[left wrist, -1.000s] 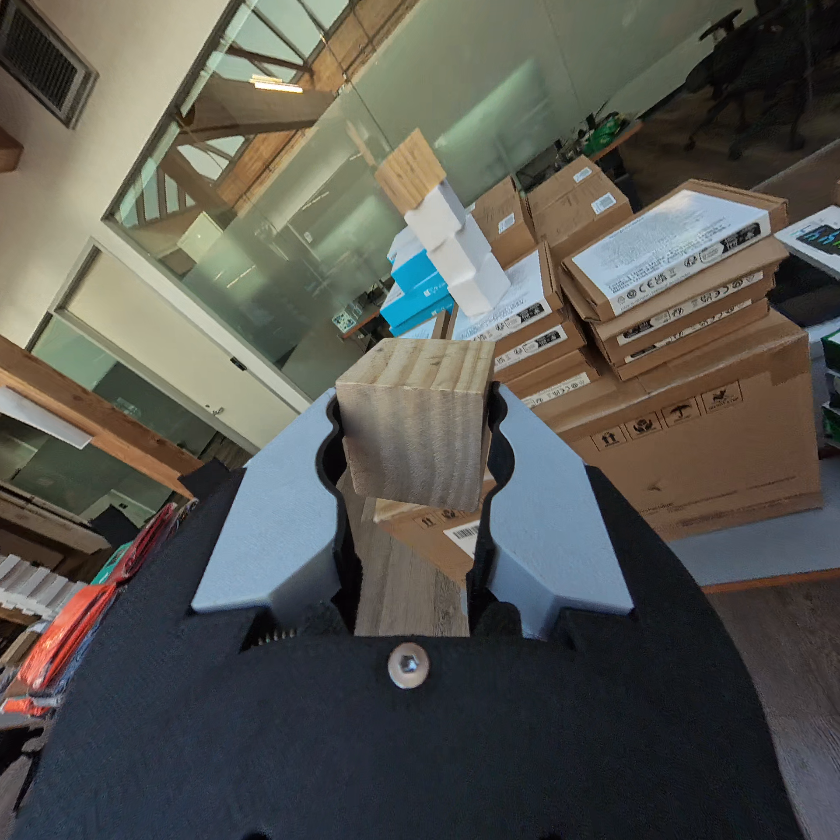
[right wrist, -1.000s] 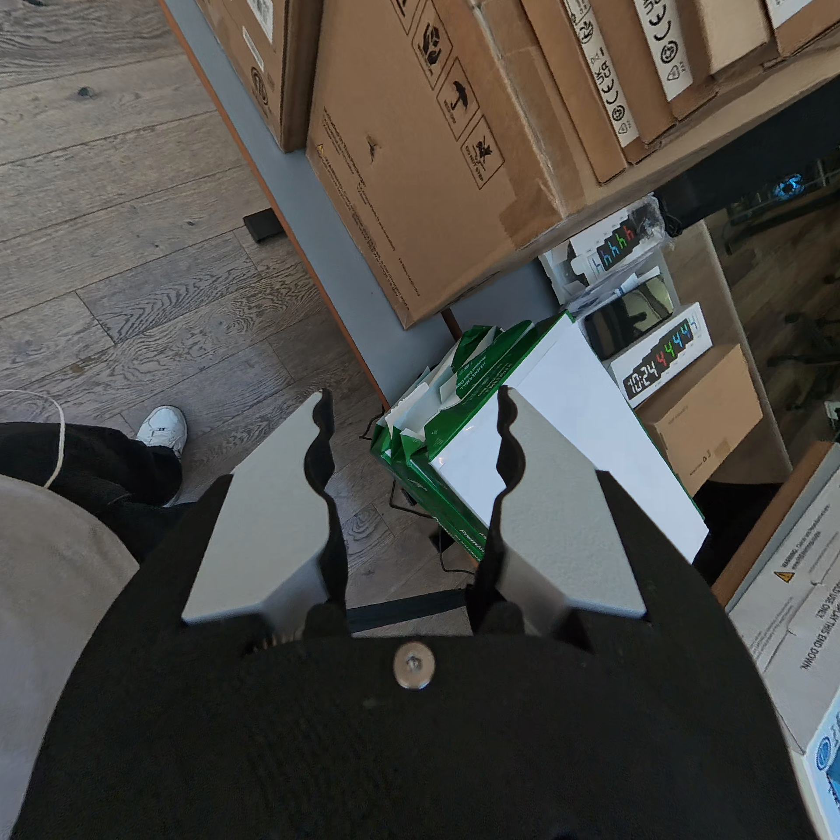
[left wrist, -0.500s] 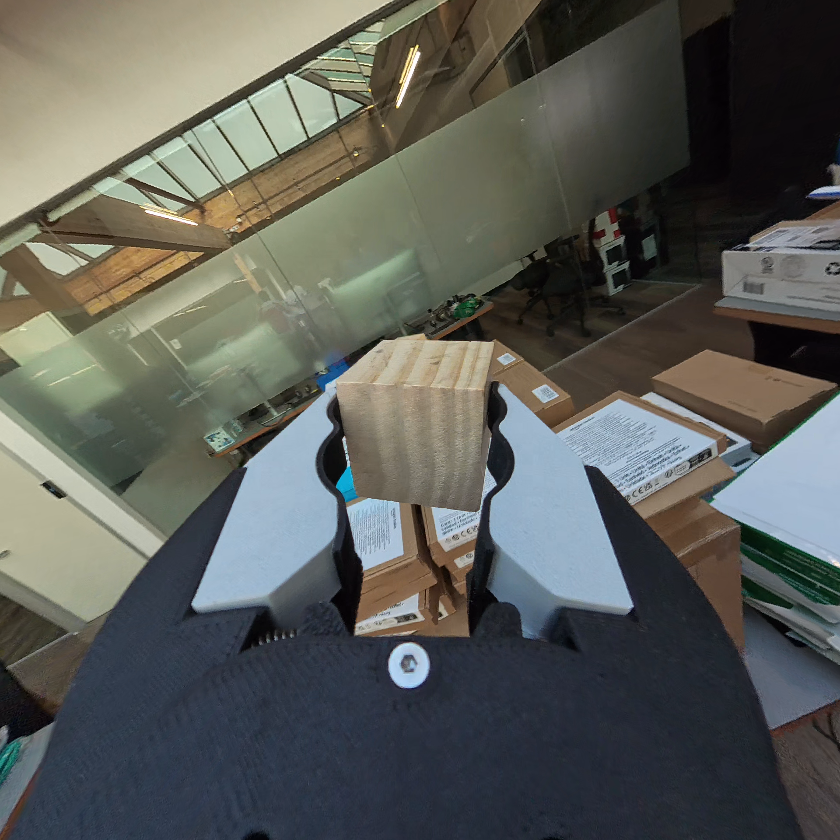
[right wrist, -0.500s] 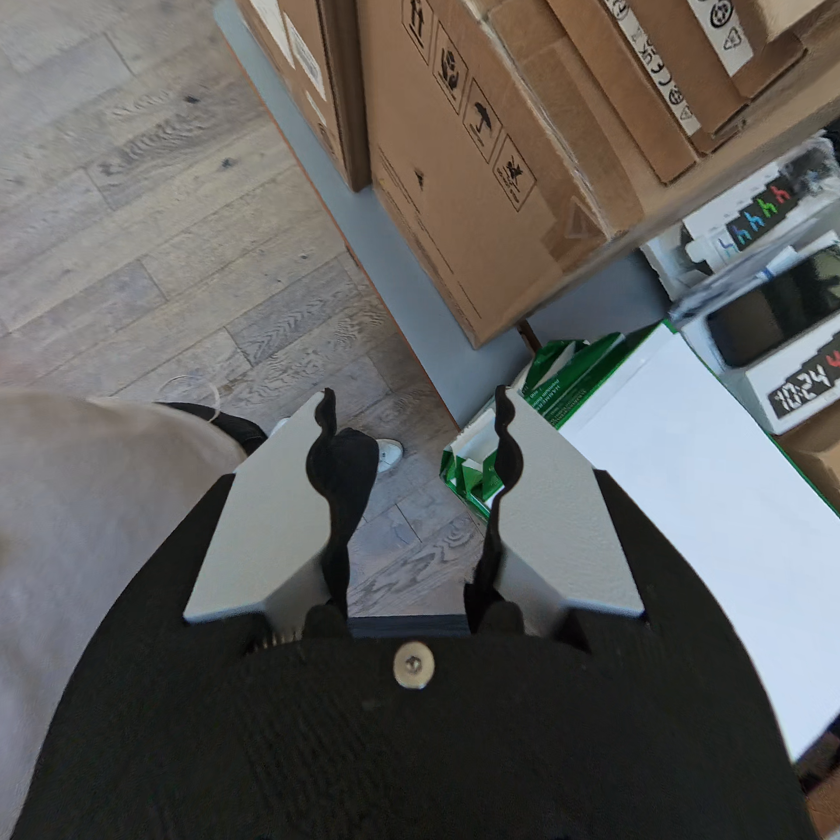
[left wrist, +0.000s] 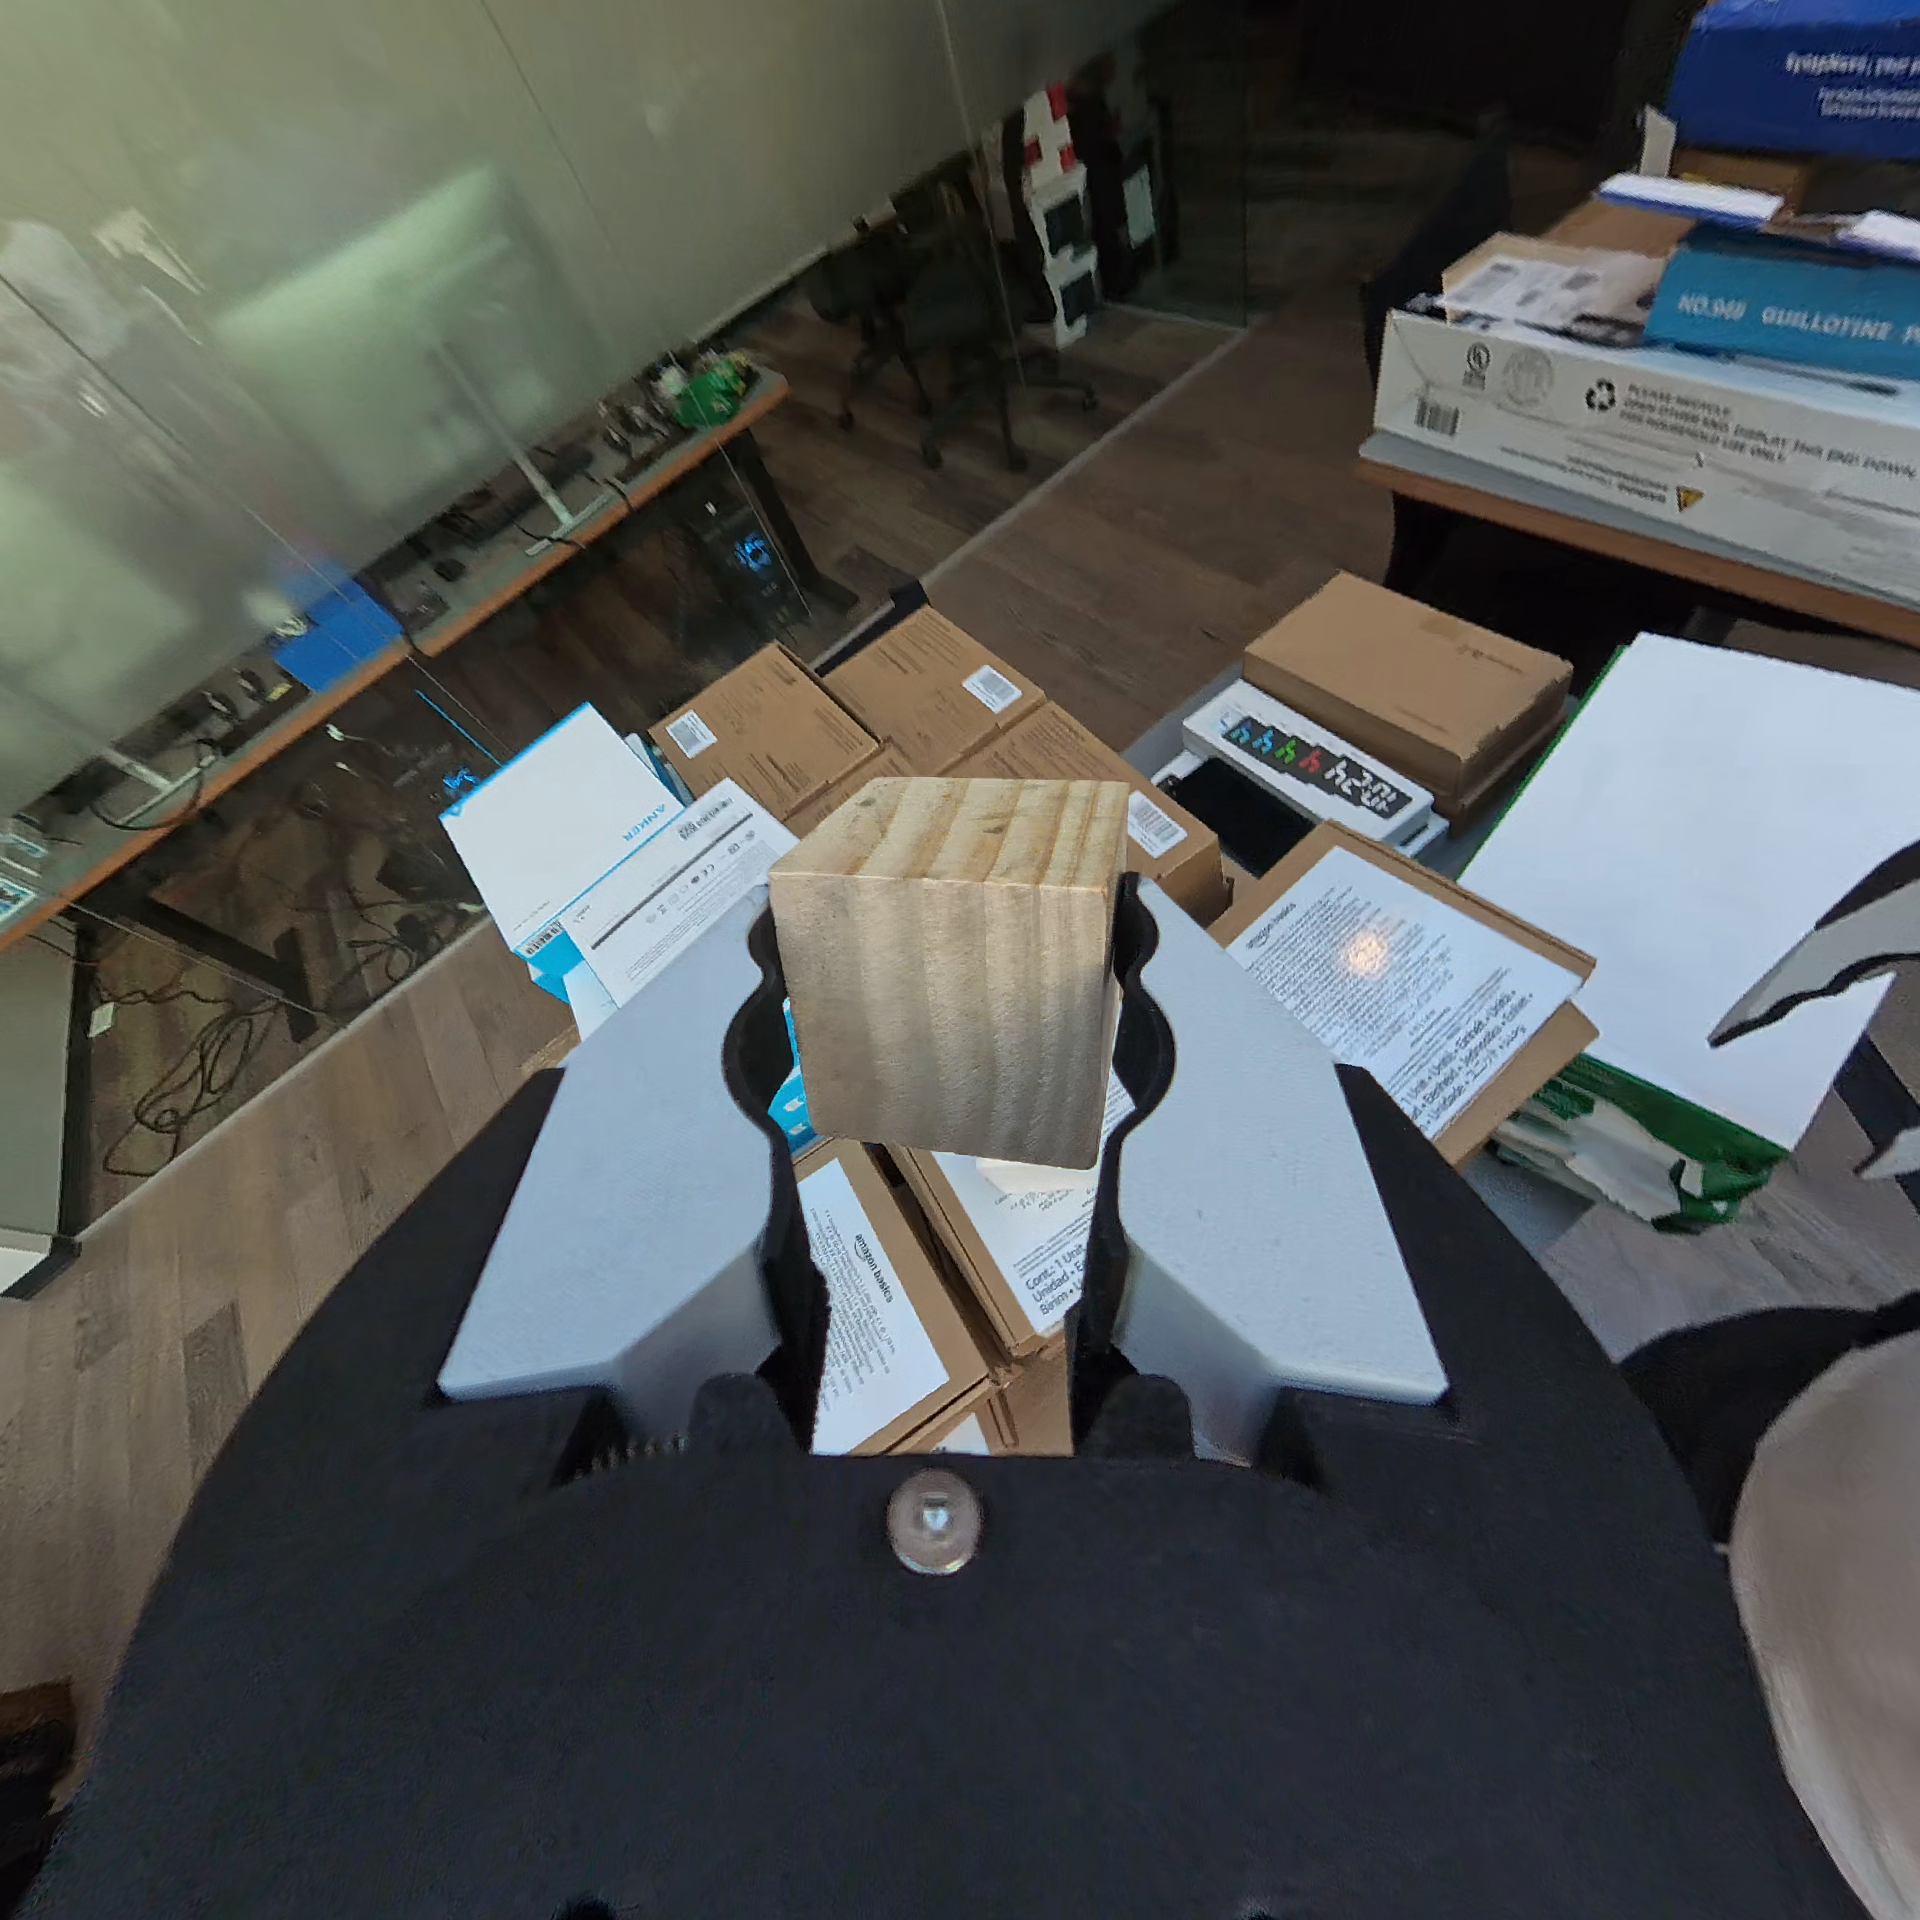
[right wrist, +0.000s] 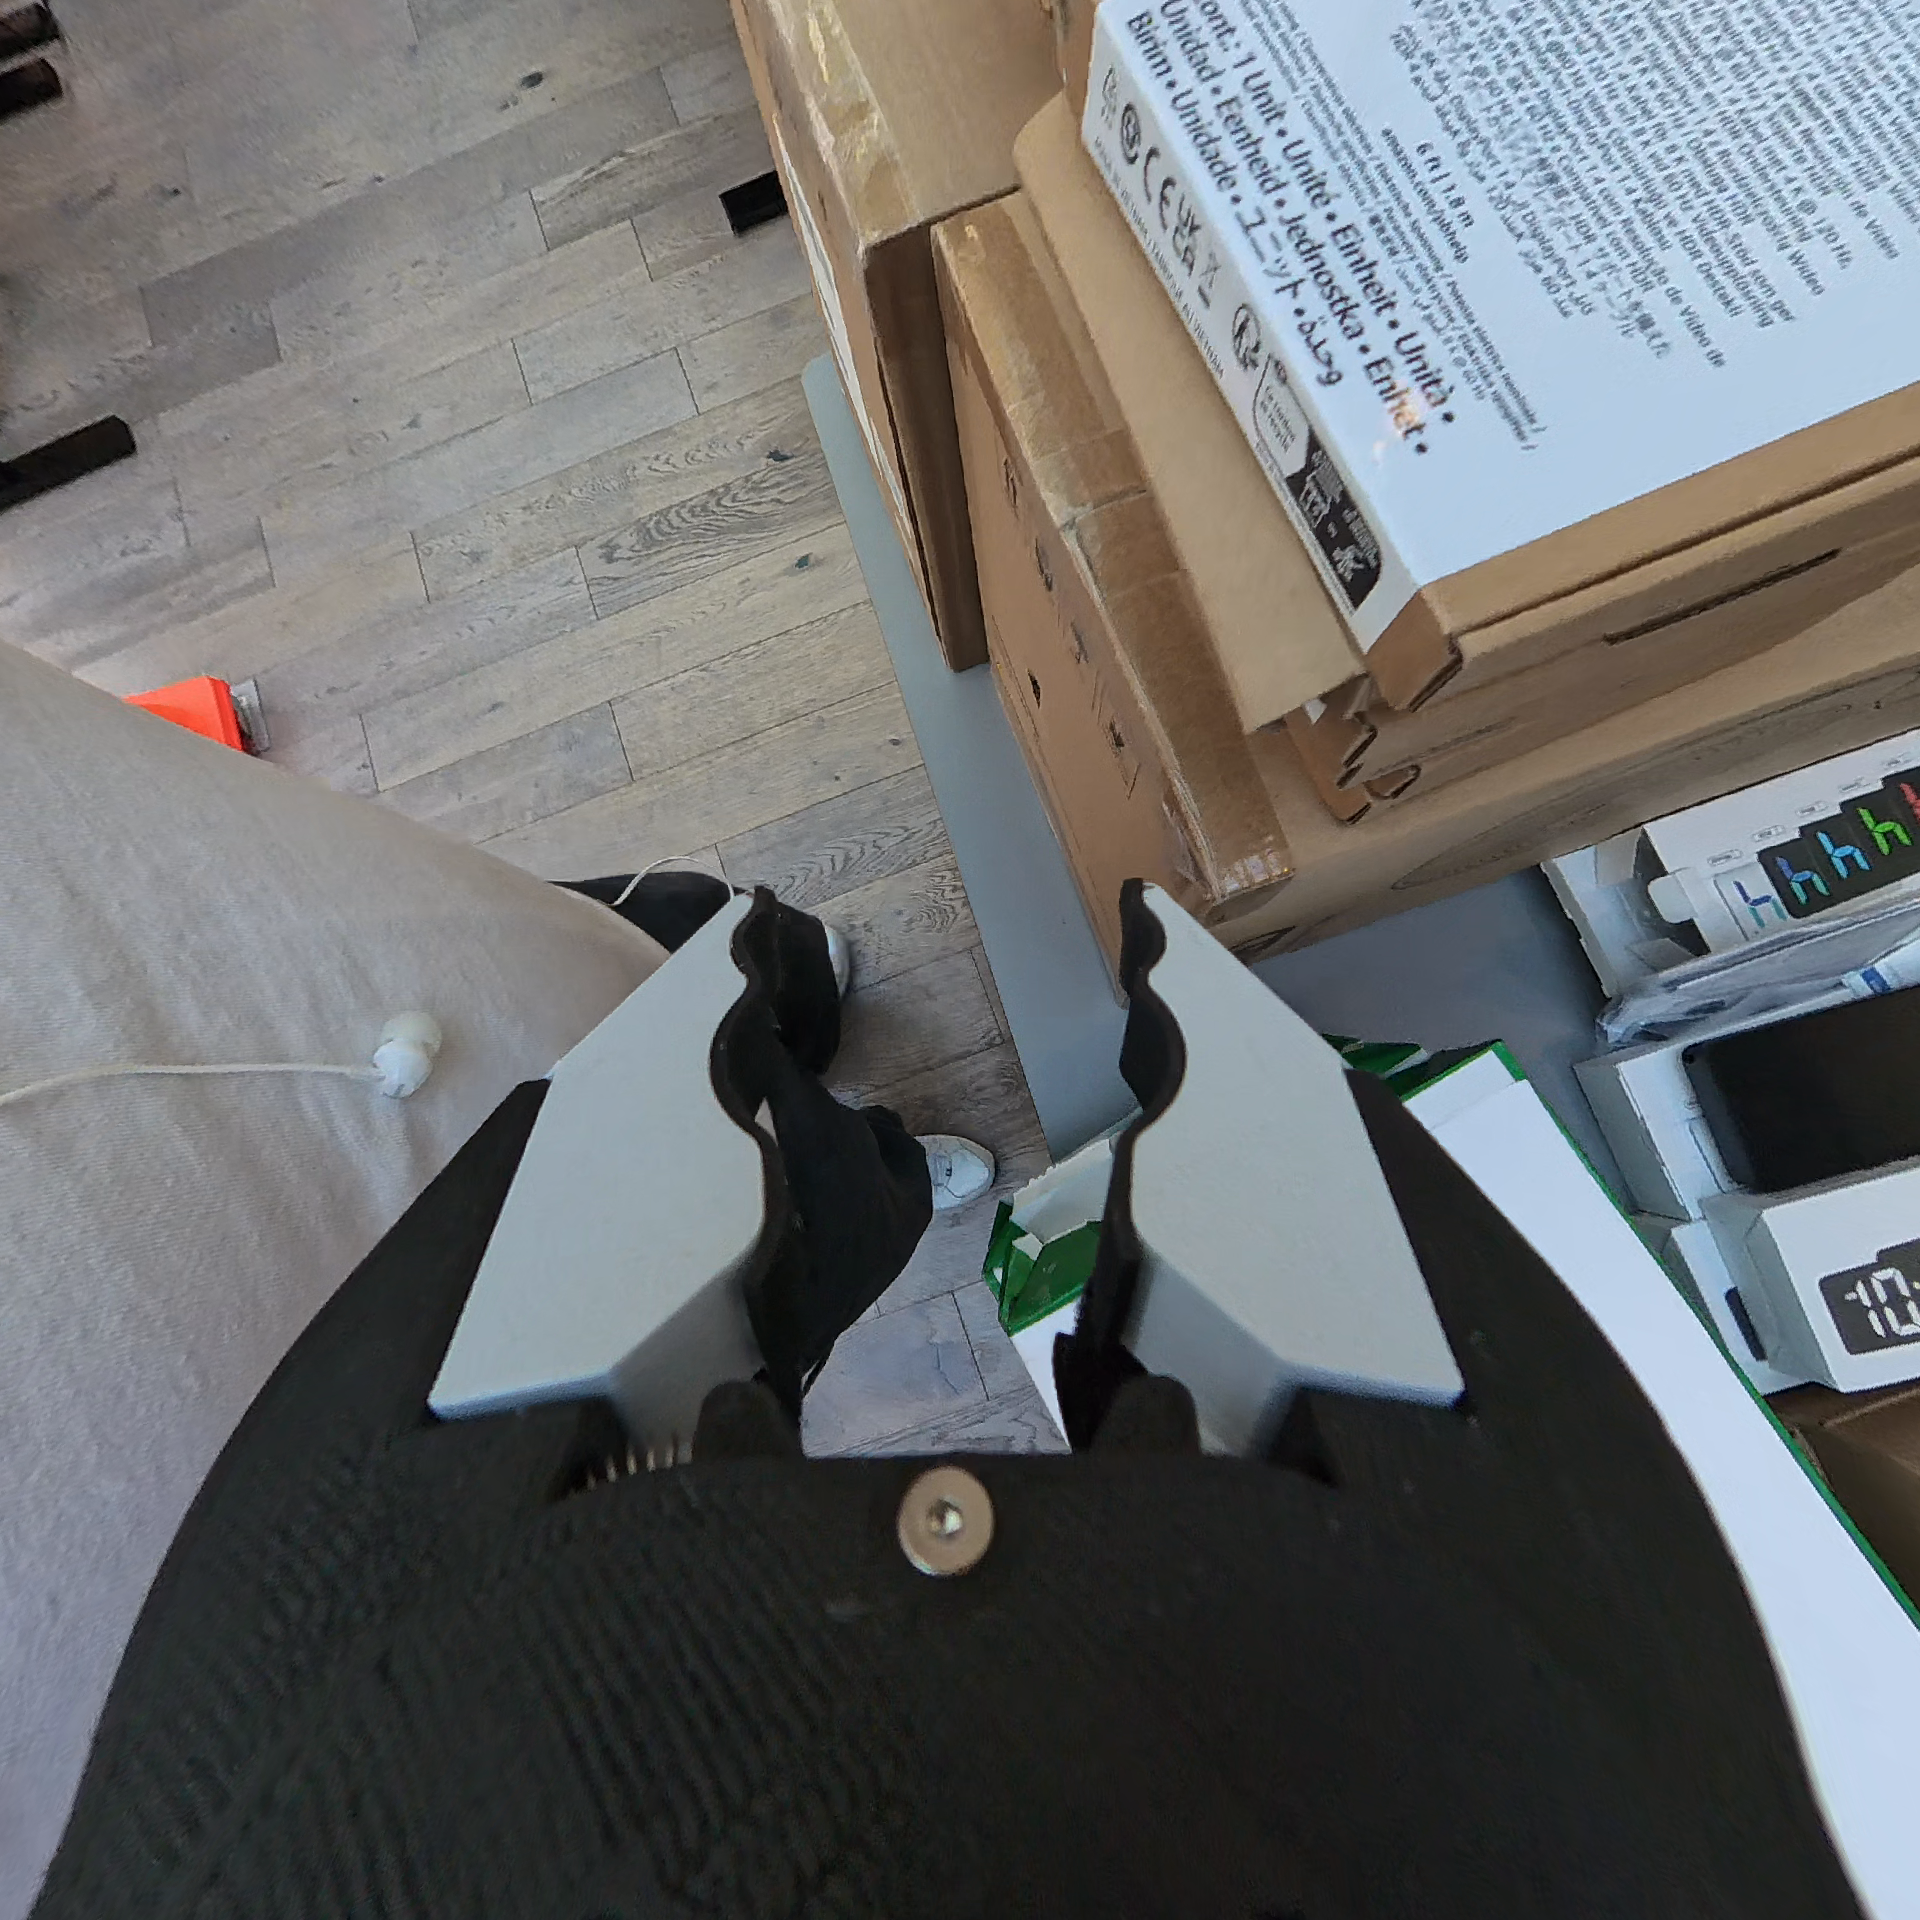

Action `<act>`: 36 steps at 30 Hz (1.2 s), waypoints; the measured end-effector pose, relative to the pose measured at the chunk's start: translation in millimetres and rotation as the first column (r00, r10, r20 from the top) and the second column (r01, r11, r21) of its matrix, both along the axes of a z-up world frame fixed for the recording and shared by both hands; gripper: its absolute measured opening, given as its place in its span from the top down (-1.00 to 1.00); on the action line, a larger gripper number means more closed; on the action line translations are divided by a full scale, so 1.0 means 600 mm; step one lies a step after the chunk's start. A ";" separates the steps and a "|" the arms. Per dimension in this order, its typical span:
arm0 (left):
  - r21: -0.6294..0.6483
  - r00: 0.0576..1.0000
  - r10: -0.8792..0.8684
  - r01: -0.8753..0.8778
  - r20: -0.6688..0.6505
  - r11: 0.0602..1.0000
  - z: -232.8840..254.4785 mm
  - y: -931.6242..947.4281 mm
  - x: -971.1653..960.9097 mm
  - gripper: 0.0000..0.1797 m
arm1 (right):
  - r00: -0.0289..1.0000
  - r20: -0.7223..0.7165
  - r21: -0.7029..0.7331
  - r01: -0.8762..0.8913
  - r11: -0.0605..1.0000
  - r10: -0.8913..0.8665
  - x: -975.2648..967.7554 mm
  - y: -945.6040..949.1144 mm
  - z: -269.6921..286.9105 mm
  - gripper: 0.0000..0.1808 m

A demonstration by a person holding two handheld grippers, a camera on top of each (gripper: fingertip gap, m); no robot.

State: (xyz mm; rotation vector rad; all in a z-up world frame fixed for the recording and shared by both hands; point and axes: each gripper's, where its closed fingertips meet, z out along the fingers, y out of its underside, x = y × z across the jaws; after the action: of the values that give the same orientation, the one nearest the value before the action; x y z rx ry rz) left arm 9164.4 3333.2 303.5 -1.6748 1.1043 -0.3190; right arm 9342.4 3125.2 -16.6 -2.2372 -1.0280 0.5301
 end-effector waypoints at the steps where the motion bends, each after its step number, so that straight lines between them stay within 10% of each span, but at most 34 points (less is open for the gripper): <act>1: -0.028 0.999 -0.017 0.016 -0.037 0.999 -0.004 0.017 0.003 0.32 | 1.000 -0.011 -0.002 0.006 1.000 -0.006 -0.005 0.007 0.002 0.28; 16: -0.303 0.607 -0.424 0.298 -0.672 0.905 -0.082 0.089 0.026 0.32 | 0.929 -0.305 -0.079 0.195 0.978 -0.210 -0.134 0.045 0.016 0.30; 36: -0.425 0.505 -0.518 0.296 -0.691 0.855 -0.107 0.096 0.034 0.33 | 0.909 -0.320 -0.126 0.240 0.963 -0.268 -0.115 0.054 0.018 0.34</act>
State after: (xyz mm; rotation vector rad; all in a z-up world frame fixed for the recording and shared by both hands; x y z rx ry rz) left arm 9184.5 3390.5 239.4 -1.7930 2.2557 0.0243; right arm 9273.5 3157.3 -5.8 -2.2083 -0.5397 0.8145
